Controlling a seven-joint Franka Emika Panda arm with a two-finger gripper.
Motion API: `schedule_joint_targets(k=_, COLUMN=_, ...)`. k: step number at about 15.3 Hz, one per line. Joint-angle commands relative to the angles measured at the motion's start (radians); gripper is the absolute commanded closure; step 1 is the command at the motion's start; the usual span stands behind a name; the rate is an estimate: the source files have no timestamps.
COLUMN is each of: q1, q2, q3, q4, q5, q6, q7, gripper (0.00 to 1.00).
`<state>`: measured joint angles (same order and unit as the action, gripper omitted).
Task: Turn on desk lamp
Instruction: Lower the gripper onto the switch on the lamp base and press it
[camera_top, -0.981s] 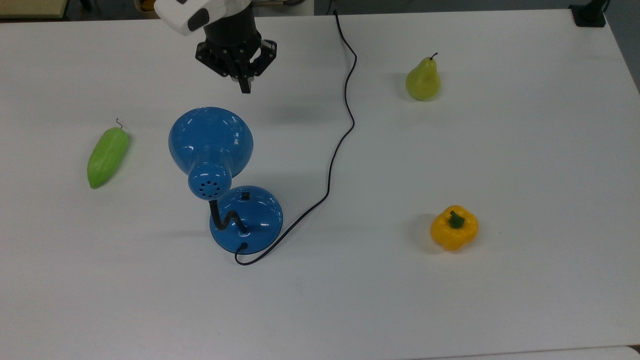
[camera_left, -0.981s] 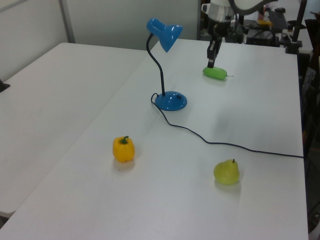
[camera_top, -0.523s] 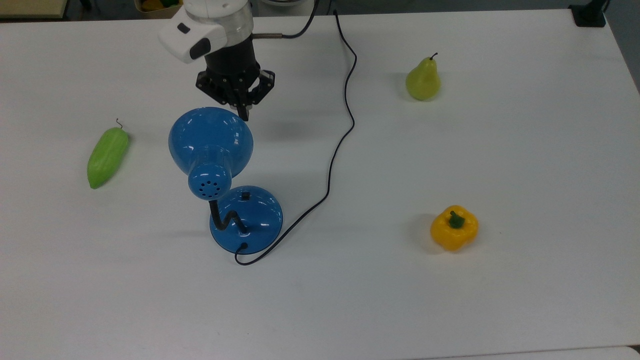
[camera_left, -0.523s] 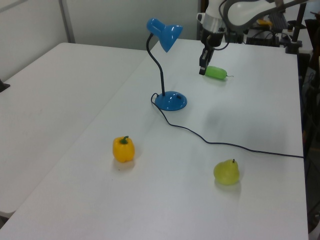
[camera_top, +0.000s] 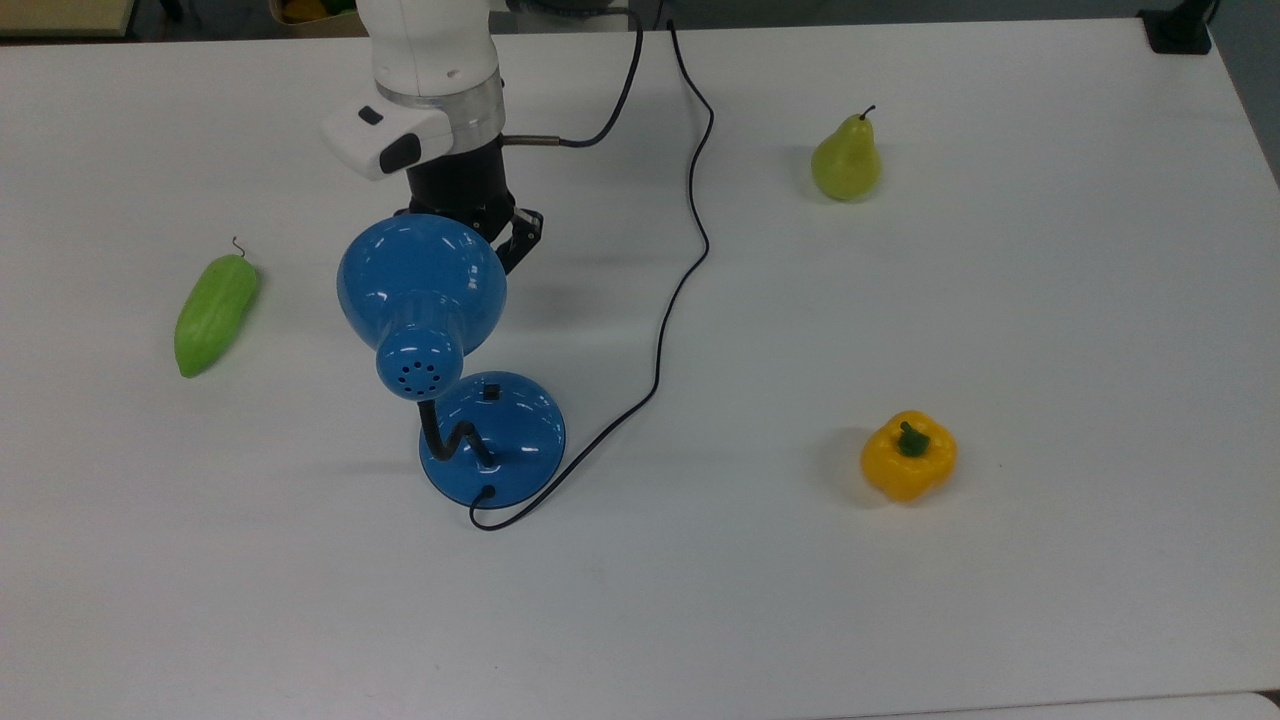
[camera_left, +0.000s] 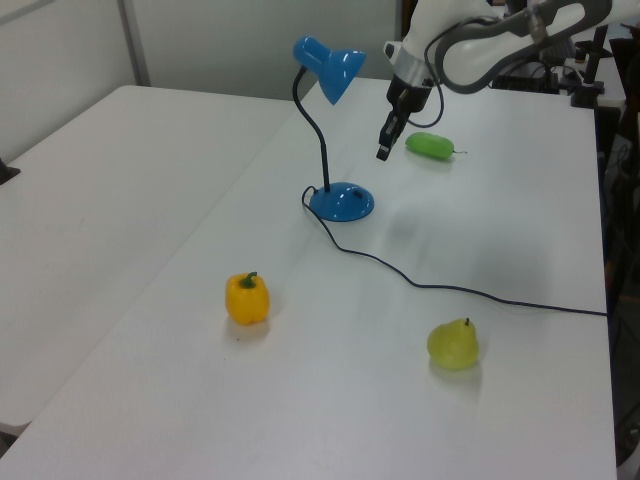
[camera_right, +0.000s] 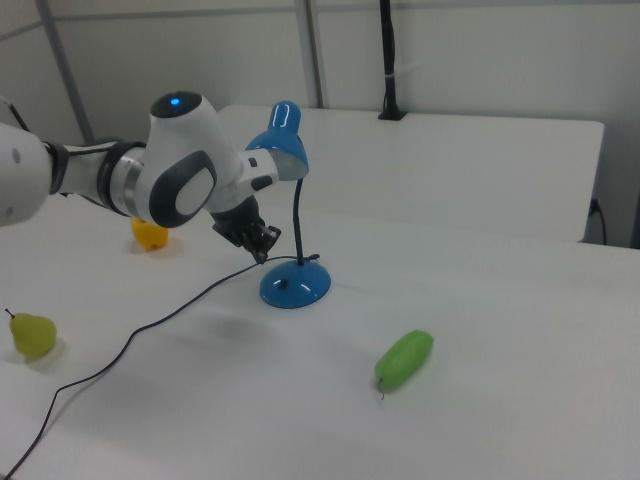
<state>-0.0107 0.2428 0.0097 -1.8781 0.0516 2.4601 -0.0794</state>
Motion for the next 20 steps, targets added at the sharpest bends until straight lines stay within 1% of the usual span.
schedule_joint_targets(k=1, q1=0.002, q2=0.03, q3=-0.005, q4=-0.021, q5=-0.009, q6=0.1, q7=-0.01, gripper=1.0)
schedule_joint_targets(k=5, q1=0.003, q2=0.081, q3=-0.005, q4=-0.022, q5=-0.009, q6=0.198, q7=-0.01, gripper=1.0)
schedule_joint_targets(k=9, q1=0.003, q2=0.092, q3=-0.005, q4=-0.064, q5=-0.009, q6=0.313, q7=-0.01, gripper=1.0)
schedule_joint_targets(k=17, q1=0.009, q2=0.128, q3=-0.005, q4=-0.055, q5=-0.009, q6=0.335, q7=-0.01, gripper=1.0)
schedule_joint_targets(k=20, q1=0.014, q2=0.147, q3=-0.005, q4=-0.055, q5=-0.009, q6=0.379, q7=-0.01, gripper=1.0)
